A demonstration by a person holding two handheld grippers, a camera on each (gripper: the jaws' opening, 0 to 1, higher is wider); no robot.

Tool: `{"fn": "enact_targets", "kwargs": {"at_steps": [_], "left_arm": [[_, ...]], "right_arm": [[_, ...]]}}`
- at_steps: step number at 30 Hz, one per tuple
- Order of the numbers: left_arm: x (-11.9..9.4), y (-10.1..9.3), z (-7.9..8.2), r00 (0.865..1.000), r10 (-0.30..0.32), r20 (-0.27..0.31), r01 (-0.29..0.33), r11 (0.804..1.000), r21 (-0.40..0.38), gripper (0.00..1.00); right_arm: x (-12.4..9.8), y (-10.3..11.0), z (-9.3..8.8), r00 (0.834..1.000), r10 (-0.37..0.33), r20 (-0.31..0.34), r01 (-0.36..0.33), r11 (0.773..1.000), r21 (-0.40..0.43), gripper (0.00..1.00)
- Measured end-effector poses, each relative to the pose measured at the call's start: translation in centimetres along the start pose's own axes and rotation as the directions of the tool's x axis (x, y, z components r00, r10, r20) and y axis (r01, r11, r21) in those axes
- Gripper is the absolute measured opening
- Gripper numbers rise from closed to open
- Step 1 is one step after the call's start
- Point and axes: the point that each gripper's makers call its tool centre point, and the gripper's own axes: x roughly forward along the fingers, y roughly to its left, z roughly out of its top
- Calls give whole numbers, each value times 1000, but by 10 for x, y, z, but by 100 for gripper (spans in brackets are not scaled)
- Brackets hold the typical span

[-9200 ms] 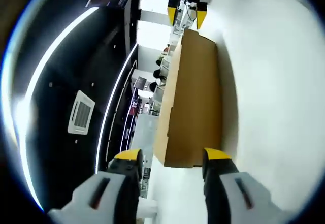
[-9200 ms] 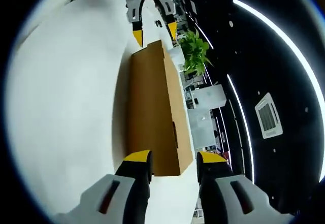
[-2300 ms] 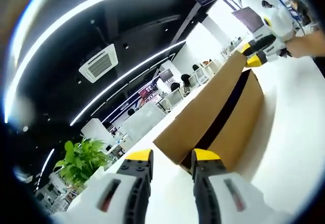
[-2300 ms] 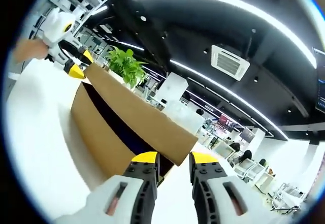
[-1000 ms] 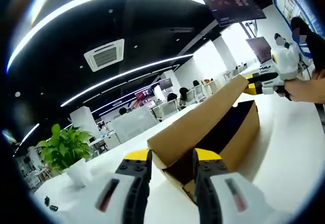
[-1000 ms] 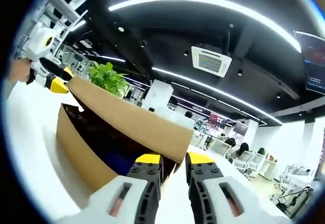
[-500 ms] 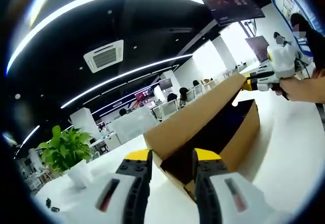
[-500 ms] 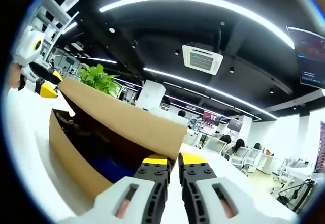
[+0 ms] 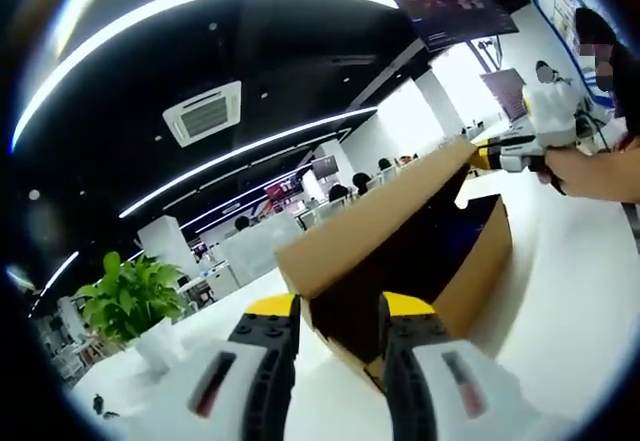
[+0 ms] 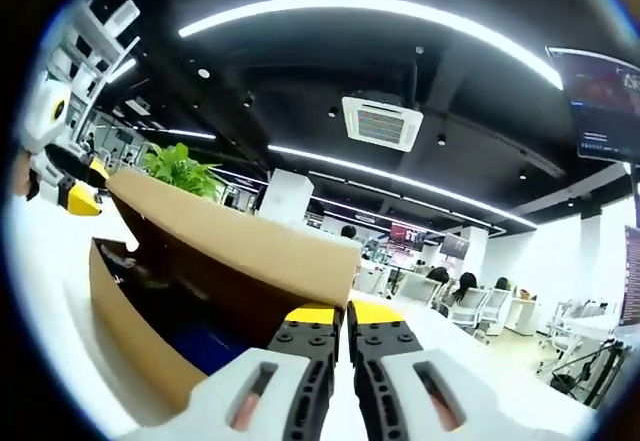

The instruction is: Operate the shoe box by opening the lid, removing the specified soft item, and placing it in the target area until the item is outside and the box remains undamaged.

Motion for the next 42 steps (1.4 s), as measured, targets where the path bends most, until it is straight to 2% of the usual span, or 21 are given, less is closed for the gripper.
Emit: {"fn": "enact_targets", "kwargs": {"at_steps": [6,8,13,19,21,25,26,27,28,30,31,32,37,38,39,41,42], "left_arm": [[-2,-5,-5,999,-31,-21,31,999,-6,34],[-4,-7,-5,999,-40,-27,40,999,-9,31],[-4,-11,-8,997,-64,-48,65,998,4,34],[-3,-28,-19,977,-188,-102,189,982,-9,35],[-4,-28,-20,976,-192,-106,194,981,1,35],[-6,-36,-28,947,-280,-158,290,956,47,33],[-6,-36,-29,944,-286,-166,298,953,52,30],[-7,-38,-30,933,-309,-184,326,943,71,28],[-6,-36,-28,936,-301,-181,317,946,68,29],[-6,-35,-26,932,-309,-189,327,942,75,28],[-6,-35,-25,928,-319,-194,338,938,71,27],[-7,-36,-25,917,-342,-207,363,929,73,26],[-6,-33,-25,895,-385,-224,407,911,59,25],[-7,-37,-25,879,-419,-227,439,897,42,24],[-6,-36,-25,871,-432,-232,449,893,20,23],[-7,-37,-30,845,-462,-270,483,875,13,22],[-7,-36,-31,841,-460,-285,487,873,26,22]], "right_arm": [[1,-1,1,1000,10,-11,-10,1000,12,1],[0,1,3,1000,14,-16,-14,1000,18,1],[0,1,6,999,30,-44,-29,999,27,1],[2,1,8,998,33,-55,-31,999,35,1],[2,1,7,998,38,-58,-36,999,30,1],[3,1,9,996,52,-68,-51,999,7,1],[4,0,10,996,55,-77,-55,999,3,1],[6,-1,11,994,58,-89,-57,998,8,1],[6,-1,12,993,62,-100,-61,998,19,1],[9,-2,14,991,70,-112,-68,997,23,1],[10,-3,14,990,73,-120,-70,997,35,1],[11,-4,15,989,78,-124,-73,996,42,1],[12,-3,14,987,86,-135,-83,996,31,1],[12,-3,14,987,88,-135,-85,996,31,1],[12,-3,14,987,90,-135,-86,996,33,1],[12,-3,14,987,92,-135,-88,995,35,1],[12,-4,14,986,93,-135,-89,995,37,1]]}}
